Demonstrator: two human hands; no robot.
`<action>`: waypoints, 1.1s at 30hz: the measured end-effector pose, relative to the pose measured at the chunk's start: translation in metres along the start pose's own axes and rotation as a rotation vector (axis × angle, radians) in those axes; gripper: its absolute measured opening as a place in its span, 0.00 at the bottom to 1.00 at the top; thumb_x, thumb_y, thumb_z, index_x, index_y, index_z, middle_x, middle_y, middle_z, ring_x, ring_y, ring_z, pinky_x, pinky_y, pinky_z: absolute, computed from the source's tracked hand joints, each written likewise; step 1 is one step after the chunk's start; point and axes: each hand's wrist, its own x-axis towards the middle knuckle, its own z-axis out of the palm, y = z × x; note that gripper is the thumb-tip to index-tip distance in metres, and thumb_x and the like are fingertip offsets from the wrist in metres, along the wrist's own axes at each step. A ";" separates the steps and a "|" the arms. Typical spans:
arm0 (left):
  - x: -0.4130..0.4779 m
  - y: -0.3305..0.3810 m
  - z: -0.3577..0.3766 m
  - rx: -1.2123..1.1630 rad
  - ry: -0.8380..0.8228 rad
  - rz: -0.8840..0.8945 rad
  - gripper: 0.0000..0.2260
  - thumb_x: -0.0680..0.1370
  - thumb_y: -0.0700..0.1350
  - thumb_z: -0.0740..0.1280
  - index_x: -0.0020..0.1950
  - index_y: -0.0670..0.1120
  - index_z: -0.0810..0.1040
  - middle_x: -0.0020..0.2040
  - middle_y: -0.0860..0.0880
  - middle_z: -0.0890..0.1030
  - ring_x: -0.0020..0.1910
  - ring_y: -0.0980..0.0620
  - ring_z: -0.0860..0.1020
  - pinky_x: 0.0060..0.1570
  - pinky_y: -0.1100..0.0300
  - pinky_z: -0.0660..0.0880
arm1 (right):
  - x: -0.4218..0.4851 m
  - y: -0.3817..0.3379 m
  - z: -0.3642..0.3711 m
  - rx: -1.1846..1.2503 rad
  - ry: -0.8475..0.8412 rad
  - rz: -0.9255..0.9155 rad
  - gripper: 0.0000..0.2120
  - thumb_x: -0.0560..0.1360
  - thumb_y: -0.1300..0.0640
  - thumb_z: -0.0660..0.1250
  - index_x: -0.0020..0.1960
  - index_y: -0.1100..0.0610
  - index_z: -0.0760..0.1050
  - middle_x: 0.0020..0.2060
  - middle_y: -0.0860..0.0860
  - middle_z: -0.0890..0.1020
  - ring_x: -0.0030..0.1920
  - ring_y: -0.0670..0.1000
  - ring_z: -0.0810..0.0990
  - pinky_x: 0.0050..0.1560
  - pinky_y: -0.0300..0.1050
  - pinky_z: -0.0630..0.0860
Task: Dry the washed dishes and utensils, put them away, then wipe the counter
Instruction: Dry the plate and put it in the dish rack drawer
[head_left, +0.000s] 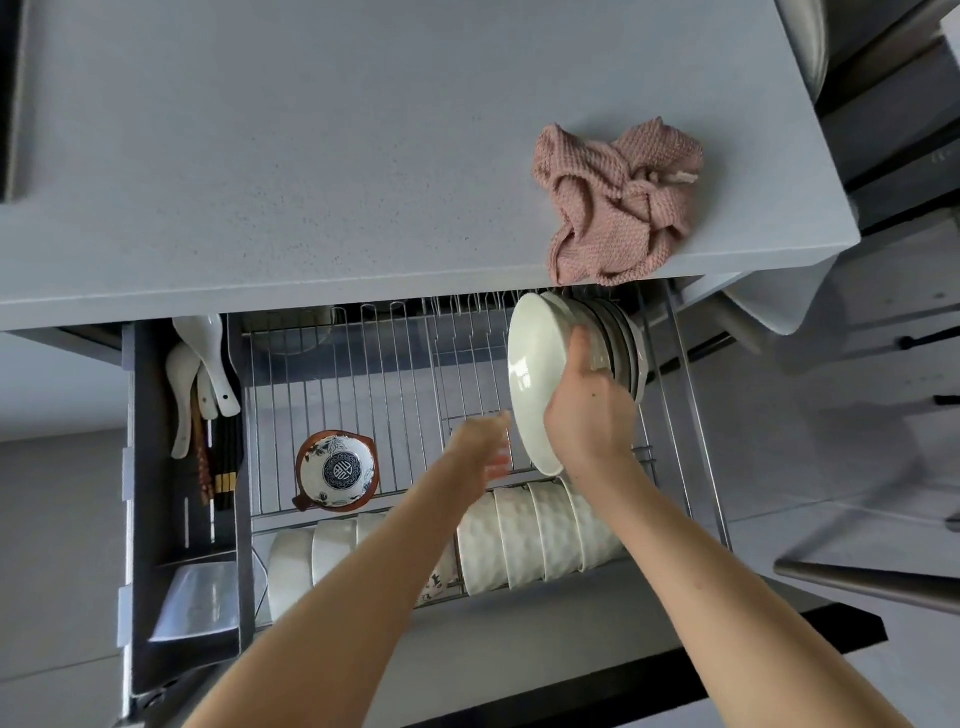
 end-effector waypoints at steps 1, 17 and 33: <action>0.002 0.010 -0.001 -0.026 -0.018 0.030 0.09 0.82 0.47 0.58 0.58 0.45 0.72 0.51 0.45 0.75 0.49 0.46 0.75 0.53 0.53 0.74 | 0.003 0.000 0.002 -0.035 -0.015 -0.016 0.32 0.79 0.62 0.57 0.77 0.59 0.45 0.50 0.62 0.79 0.44 0.59 0.79 0.37 0.46 0.66; 0.017 0.083 0.007 -0.217 -0.412 0.128 0.18 0.82 0.58 0.49 0.57 0.51 0.74 0.66 0.47 0.75 0.66 0.40 0.72 0.71 0.38 0.55 | 0.013 -0.011 0.019 -0.082 0.026 0.057 0.30 0.81 0.63 0.56 0.77 0.62 0.45 0.68 0.68 0.63 0.45 0.56 0.82 0.41 0.45 0.75; 0.048 0.092 0.002 -0.343 -0.474 0.069 0.24 0.82 0.58 0.42 0.63 0.51 0.73 0.67 0.49 0.74 0.69 0.43 0.69 0.71 0.36 0.52 | 0.052 -0.012 0.051 -0.336 0.308 0.045 0.26 0.67 0.59 0.63 0.64 0.61 0.64 0.45 0.53 0.83 0.18 0.42 0.67 0.23 0.34 0.54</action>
